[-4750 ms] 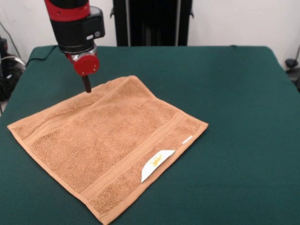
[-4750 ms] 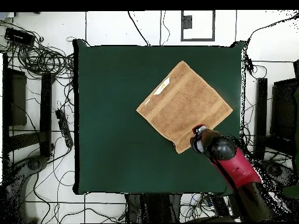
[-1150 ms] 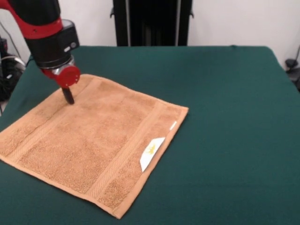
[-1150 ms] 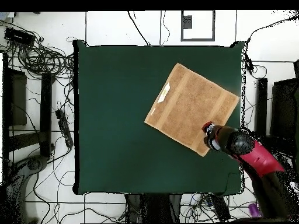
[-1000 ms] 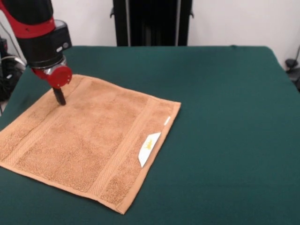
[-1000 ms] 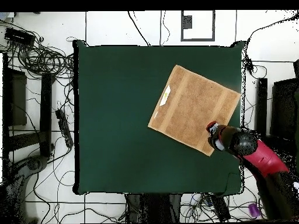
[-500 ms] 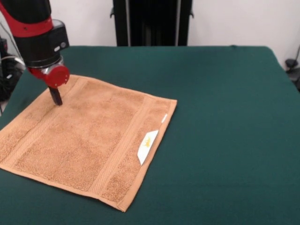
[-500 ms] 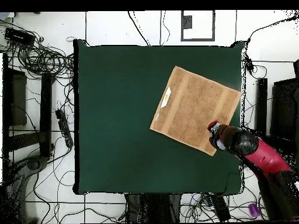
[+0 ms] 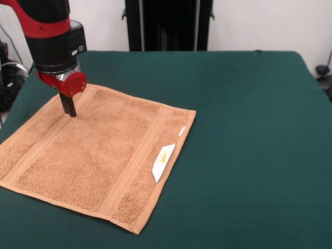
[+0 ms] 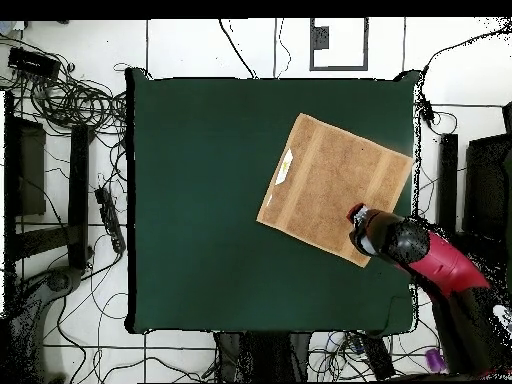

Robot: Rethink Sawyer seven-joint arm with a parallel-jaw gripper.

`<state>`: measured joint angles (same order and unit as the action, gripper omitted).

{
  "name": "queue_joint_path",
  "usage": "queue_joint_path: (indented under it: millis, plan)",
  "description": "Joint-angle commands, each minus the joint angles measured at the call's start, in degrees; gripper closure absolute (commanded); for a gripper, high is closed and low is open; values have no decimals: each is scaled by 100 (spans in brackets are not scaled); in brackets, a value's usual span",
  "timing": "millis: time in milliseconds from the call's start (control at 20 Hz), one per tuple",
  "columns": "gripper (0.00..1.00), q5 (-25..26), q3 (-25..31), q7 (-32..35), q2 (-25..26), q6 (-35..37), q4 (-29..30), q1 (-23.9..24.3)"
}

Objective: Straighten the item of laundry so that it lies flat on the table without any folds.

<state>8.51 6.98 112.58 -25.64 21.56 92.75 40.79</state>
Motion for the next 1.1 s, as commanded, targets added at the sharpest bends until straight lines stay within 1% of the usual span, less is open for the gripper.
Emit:
queue_joint_path:
  millis: [50, 450, 750, 850, 950, 1000, 1050, 1100]
  plan:
    - [0, -397, 89, 1155, 87, -163, 306, -342]
    - [0, -498, 35, 1135, 91, -120, 258, -394]
    - [0, -596, 20, 1002, 33, 180, 129, -438]
    - [0, -619, -13, 1011, -110, 243, 150, -480]
    - [0, -669, -79, 1033, -455, 470, 238, -568]
    - [0, -721, -125, 1033, -721, 738, 280, -627]
    - [0, -758, -145, 1031, -879, 894, 324, -660]
    - [0, -812, -201, 1020, -1120, 1255, 313, -728]
